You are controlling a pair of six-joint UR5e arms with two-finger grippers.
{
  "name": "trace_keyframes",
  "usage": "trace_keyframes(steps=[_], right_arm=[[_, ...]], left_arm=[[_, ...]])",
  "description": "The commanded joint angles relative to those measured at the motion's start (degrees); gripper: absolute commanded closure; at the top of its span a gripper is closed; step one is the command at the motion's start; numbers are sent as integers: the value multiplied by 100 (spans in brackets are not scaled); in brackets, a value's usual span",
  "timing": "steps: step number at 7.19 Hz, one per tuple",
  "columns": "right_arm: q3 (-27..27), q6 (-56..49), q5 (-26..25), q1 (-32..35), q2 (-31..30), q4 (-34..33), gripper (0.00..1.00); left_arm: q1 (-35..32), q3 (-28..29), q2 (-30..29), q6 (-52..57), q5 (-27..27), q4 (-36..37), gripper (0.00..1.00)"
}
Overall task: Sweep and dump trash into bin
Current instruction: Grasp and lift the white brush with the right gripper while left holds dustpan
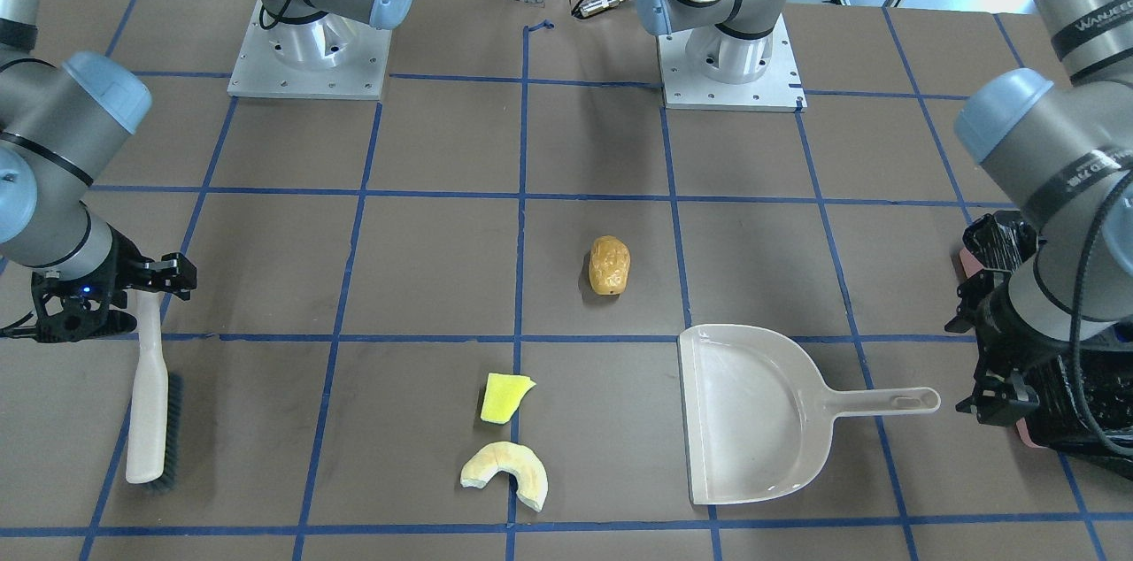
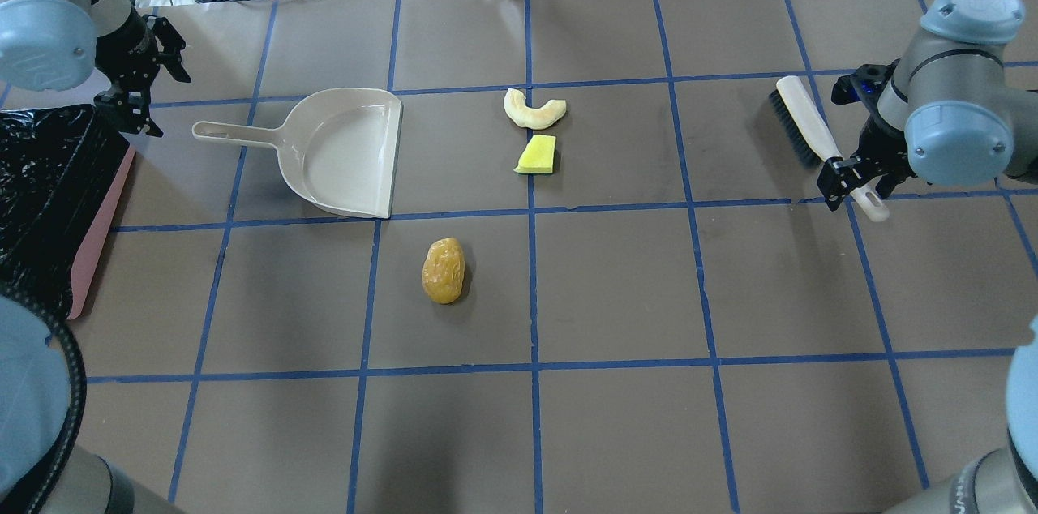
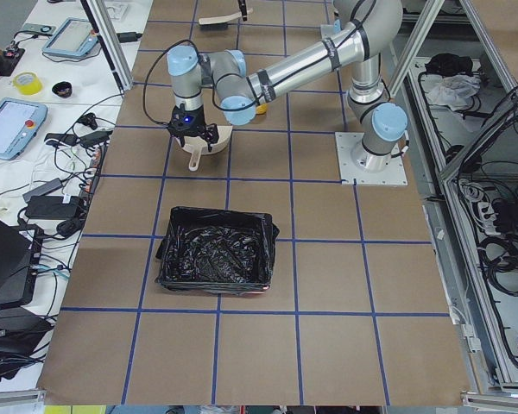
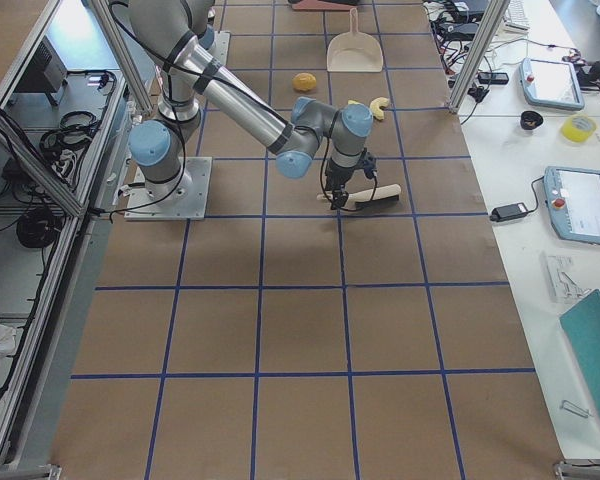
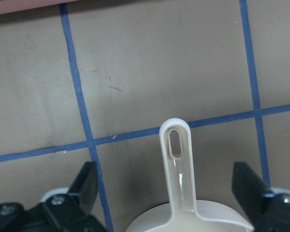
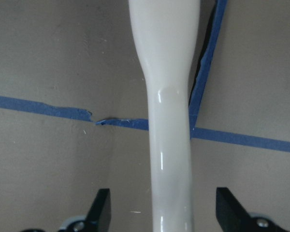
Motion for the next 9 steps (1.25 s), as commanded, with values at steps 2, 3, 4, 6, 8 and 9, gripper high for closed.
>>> trace_keyframes(steps=[2, 3, 4, 6, 8, 9], right_arm=[[3, -10, -25, 0, -11, -18, 52], [3, -1, -8, 0, -29, -9, 61], [3, -10, 10, 0, -38, -1, 70], [3, -71, 54, 0, -38, -1, 95], [-233, -89, -7, 9, -142, -1, 99], [-382, -20, 53, 52, -187, 34, 99]], left_arm=[[-114, 421, -600, -713, -43, 374, 0], [-123, 622, -724, -1351, -304, 374, 2], [-141, 651, -803, -1401, -394, 366, 6], [-185, 616, -918, -1201, -386, 279, 6], [-193, 345, -639, -945, -342, -116, 6], [-185, 213, -515, -866, -316, -187, 6]])
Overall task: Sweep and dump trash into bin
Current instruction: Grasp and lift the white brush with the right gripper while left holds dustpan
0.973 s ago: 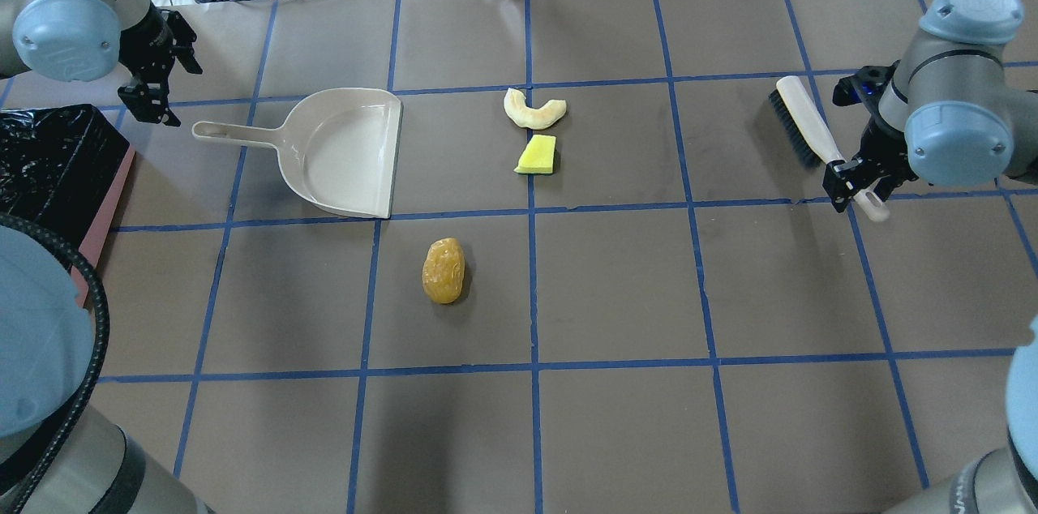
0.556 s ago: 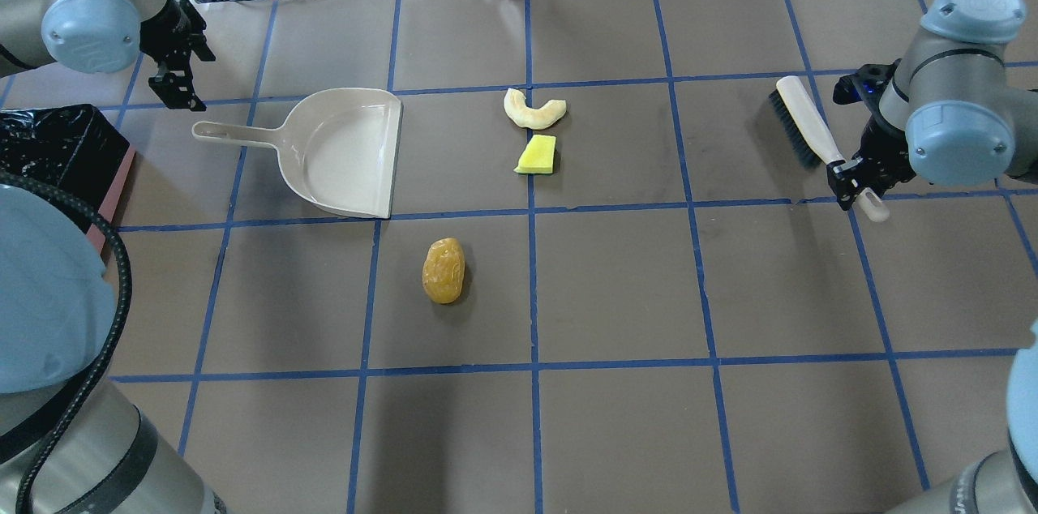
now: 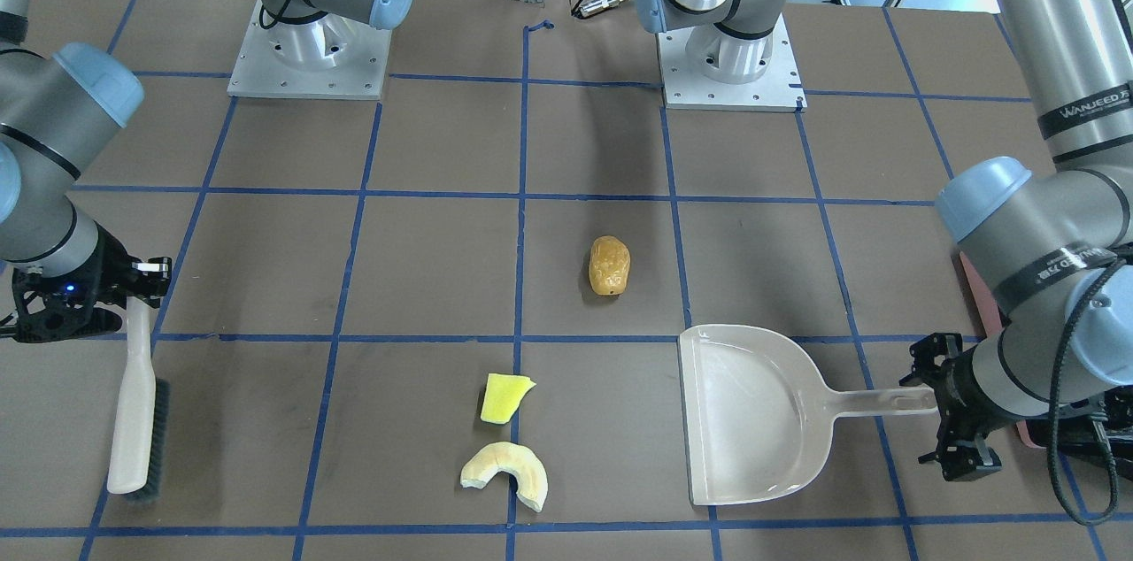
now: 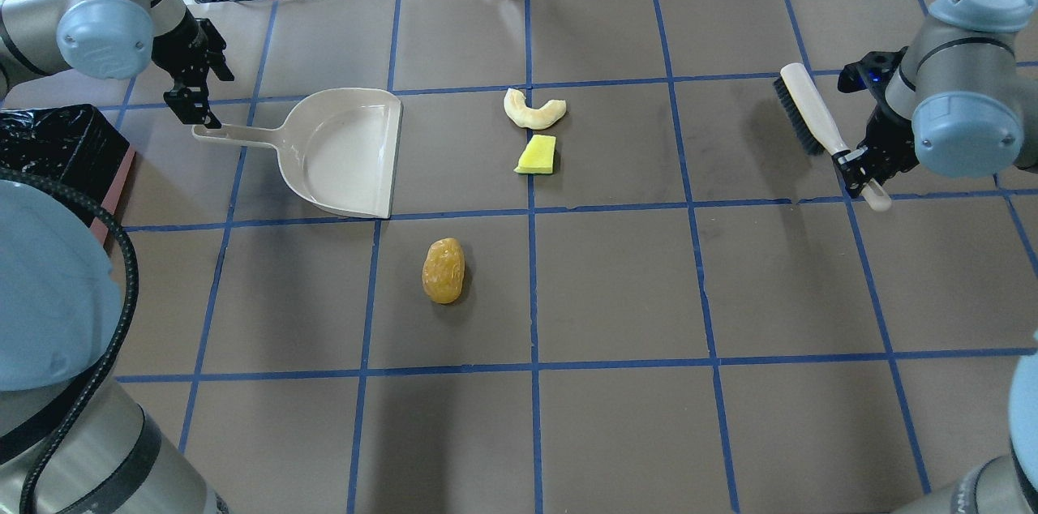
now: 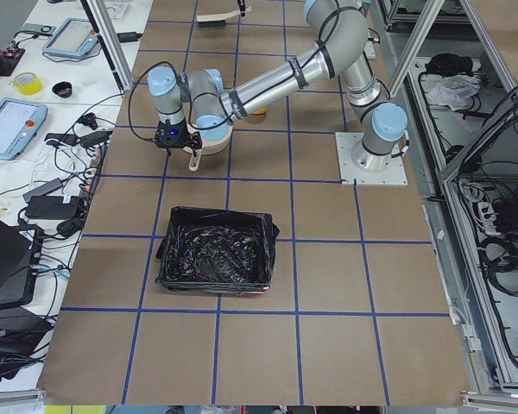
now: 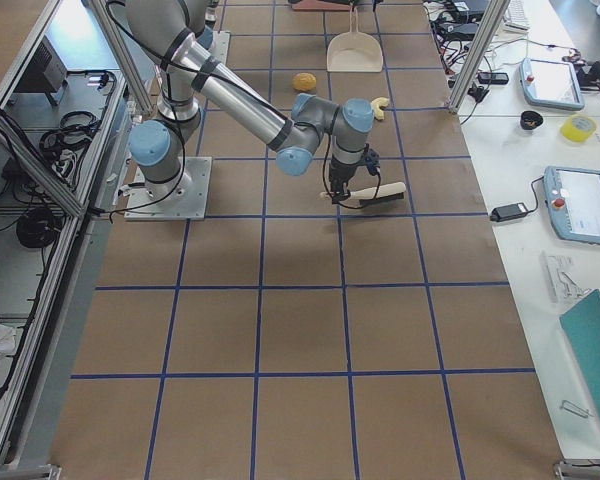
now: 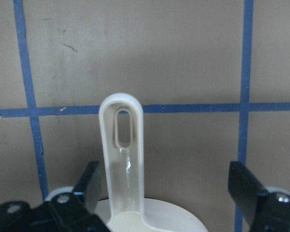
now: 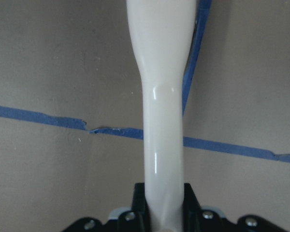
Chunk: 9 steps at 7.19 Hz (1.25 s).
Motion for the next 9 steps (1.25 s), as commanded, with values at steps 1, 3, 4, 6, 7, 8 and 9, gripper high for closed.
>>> trace_keyframes(steps=[1, 3, 4, 6, 7, 8, 9], right_arm=[[-340, 303, 47, 142, -69, 86, 99], [-709, 1047, -31, 852, -60, 506, 99], [-885, 1653, -23, 1168, -69, 848, 99], [-983, 2010, -31, 1479, -69, 1009, 97], [-975, 2011, -31, 1479, -69, 1088, 97], [-975, 2011, -23, 1479, -69, 1115, 96], [-966, 2011, 29, 1479, -69, 1228, 96]], left_arm=[[2, -275, 190, 115, 73, -143, 6], [45, -583, 33, 185, 74, 503, 6], [81, -636, 32, 220, 74, 568, 6], [81, -654, 32, 211, 82, 551, 7], [81, -654, 32, 211, 91, 499, 19], [81, -741, 24, 203, 117, 507, 26], [98, -812, 32, 194, 118, 568, 58]])
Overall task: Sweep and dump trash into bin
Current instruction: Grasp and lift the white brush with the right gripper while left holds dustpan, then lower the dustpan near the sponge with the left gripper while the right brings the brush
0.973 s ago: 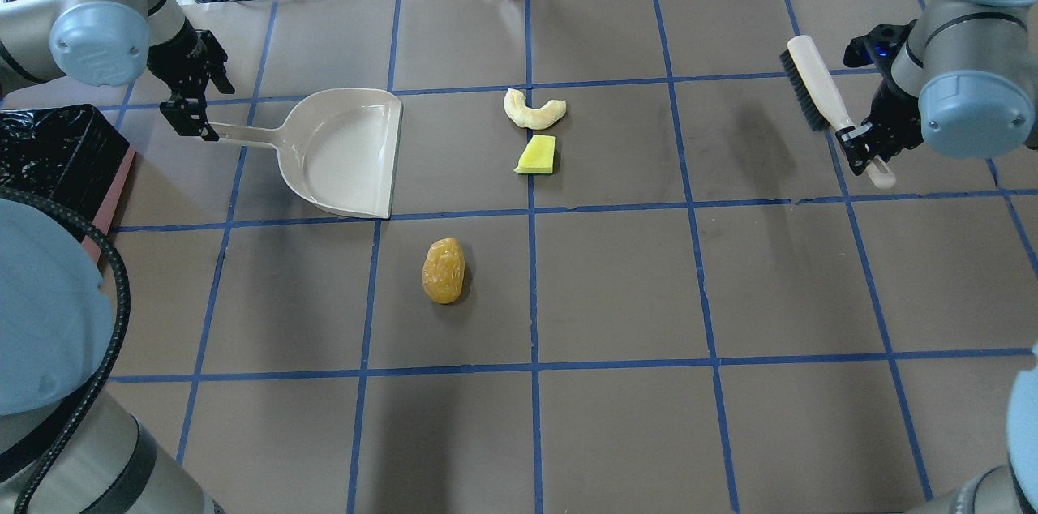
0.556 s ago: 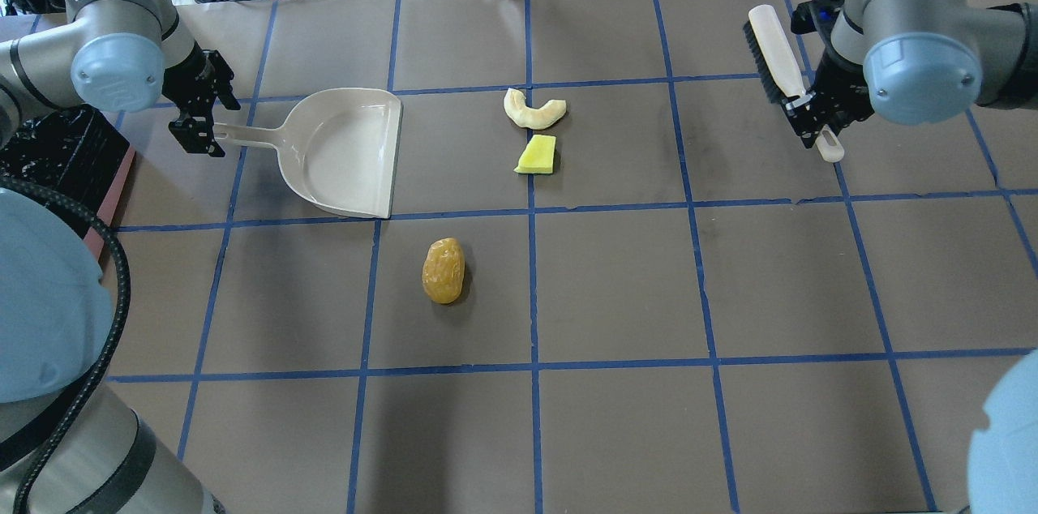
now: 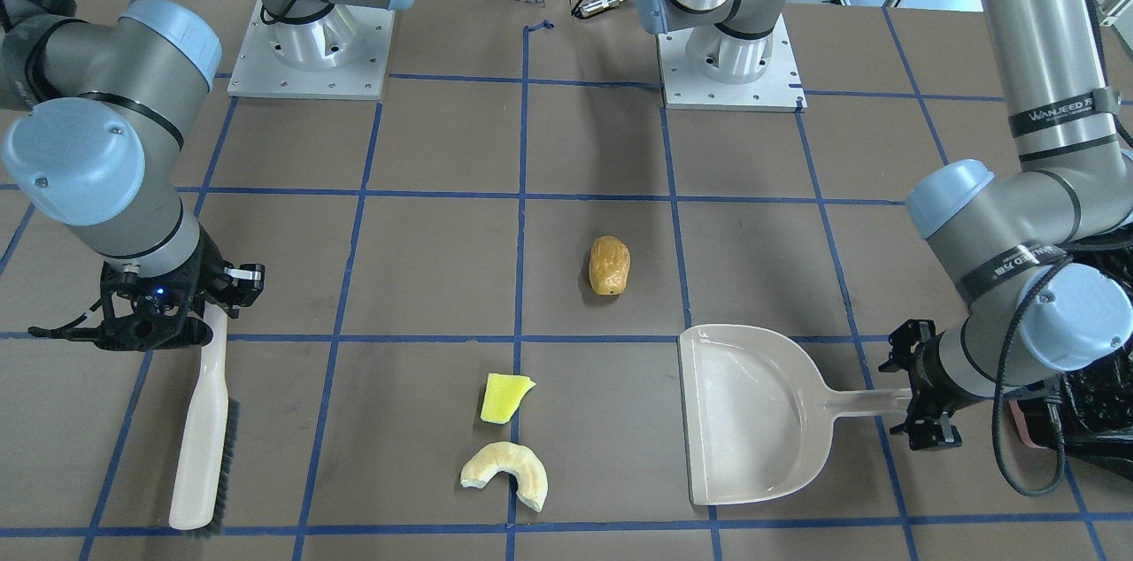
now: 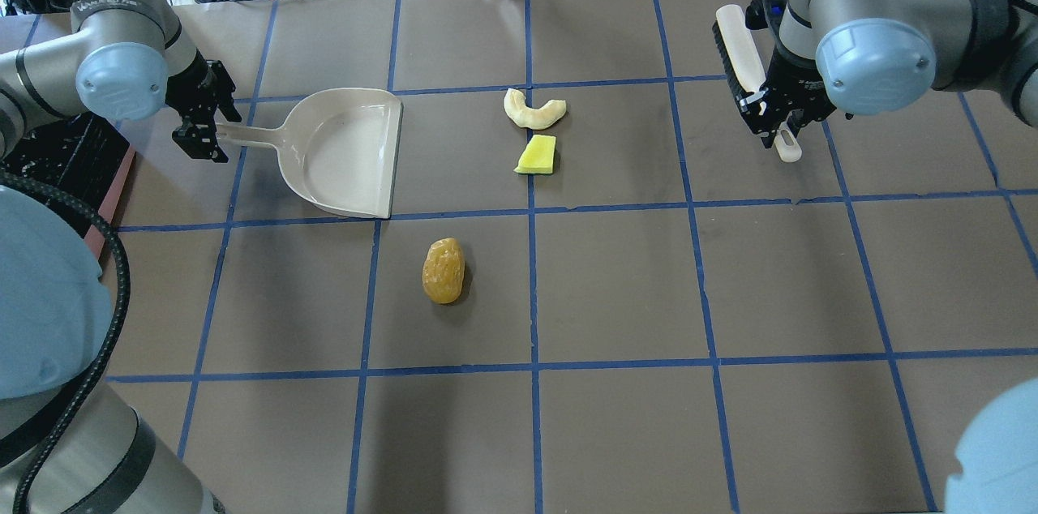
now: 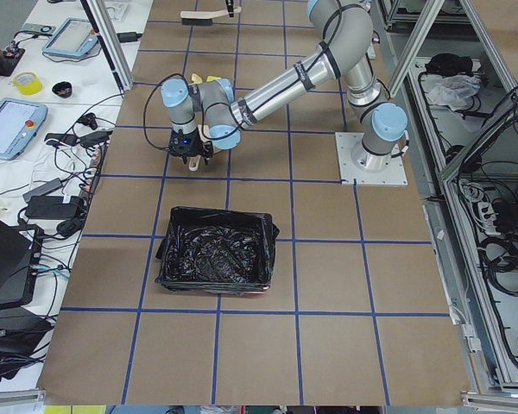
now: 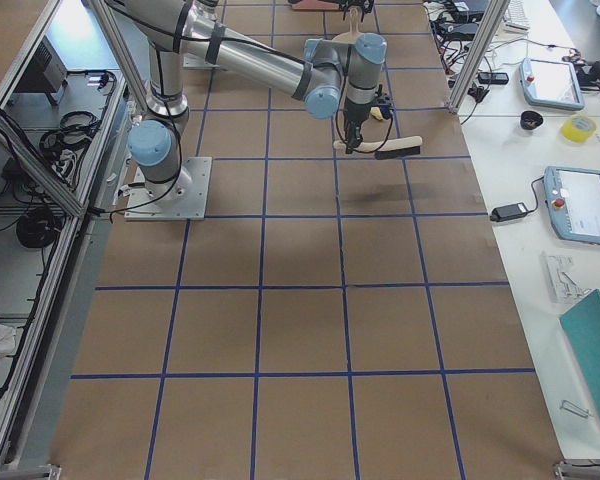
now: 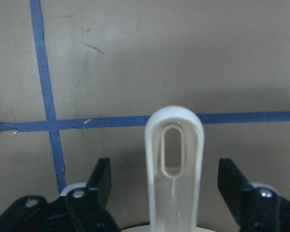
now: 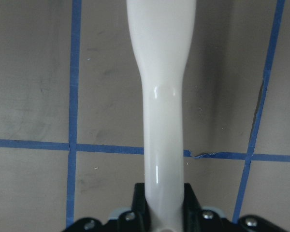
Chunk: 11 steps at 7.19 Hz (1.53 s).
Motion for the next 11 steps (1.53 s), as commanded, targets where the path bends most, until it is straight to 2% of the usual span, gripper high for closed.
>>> trace_keyframes(steps=[1, 2, 4, 6, 8, 11], right_arm=[[48, 1, 53, 15, 0, 148, 97], [57, 10, 53, 24, 0, 166, 98], [84, 393, 36, 295, 0, 166, 98], [84, 791, 53, 524, 35, 157, 98], [84, 836, 149, 534, 70, 131, 97], [84, 1038, 317, 543, 87, 157, 97]], left_arm=[[12, -69, 4, -27, -7, 46, 94], [12, -25, 91, -27, -34, 46, 100], [-40, 80, 57, -193, -25, 176, 100], [-320, 448, -66, -492, 80, 222, 100], [-645, 931, -198, -879, 81, 160, 100], [-980, 1064, -400, -844, 89, -40, 100]])
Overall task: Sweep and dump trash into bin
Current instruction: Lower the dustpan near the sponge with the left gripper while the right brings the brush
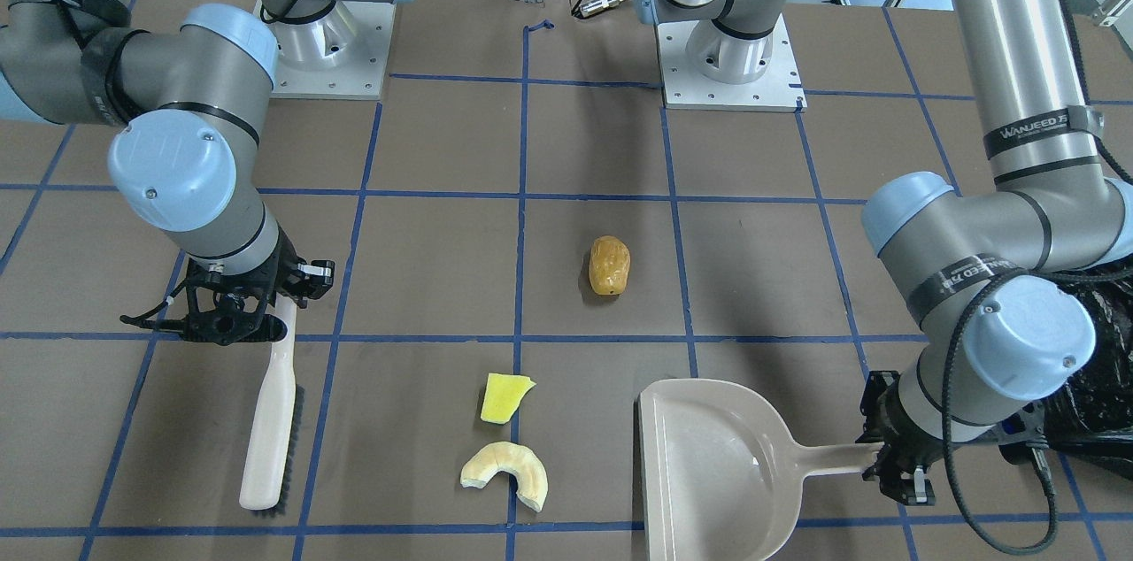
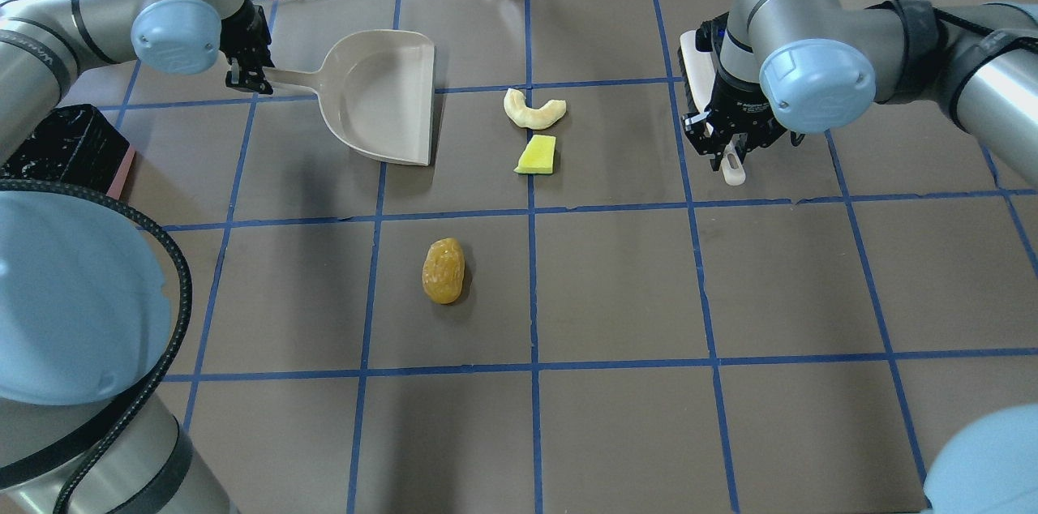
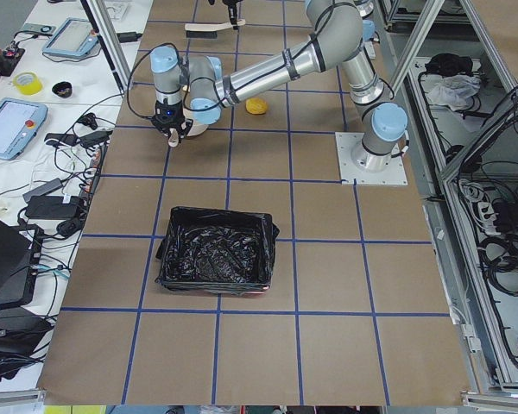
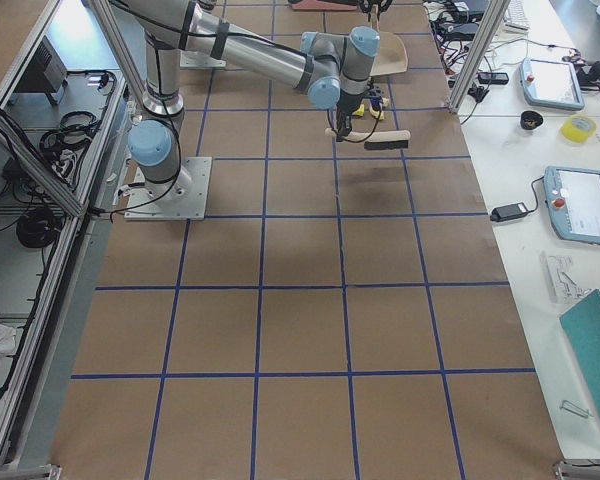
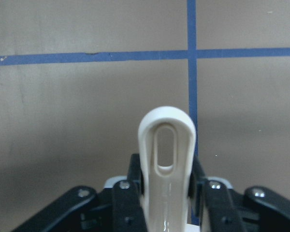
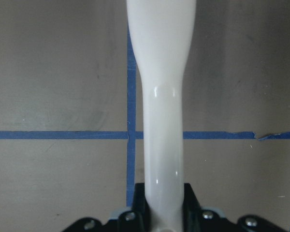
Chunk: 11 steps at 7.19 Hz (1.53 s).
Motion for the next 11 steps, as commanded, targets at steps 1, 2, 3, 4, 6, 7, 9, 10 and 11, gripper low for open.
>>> trace_keyframes(steps=[1, 2, 3, 4, 6, 7, 9, 10, 11], right_arm=[[52, 59, 226, 24, 18, 10, 97], [105, 415, 428, 85, 53, 36, 97], [166, 784, 412, 417, 53, 10, 97], [167, 1023, 351, 777, 97, -77, 98], [167, 1313, 360, 1017, 307, -96, 99], [158, 1429, 351, 1183, 360, -104, 99], [132, 2092, 342, 1526, 605, -200, 100], [123, 2350, 368, 1580, 789, -688, 100], [54, 2335, 377, 1589, 861, -850, 100]], left_arm=[[-193, 488, -177, -80, 15, -823, 100], [-298, 1023, -343, -228, 16, -1805, 100], [-377, 1307, -440, -334, 7, -2145, 100], [-465, 1397, -546, -474, -2, -2157, 100], [-536, 1546, -800, -931, 33, -2157, 100], [-545, 1573, -906, -1168, 24, -2131, 100], [-729, 1600, -960, -1554, 278, -2079, 100], [-817, 1617, -951, -1783, 445, -1913, 100], [-939, 1592, -907, -1846, 551, -1903, 100]])
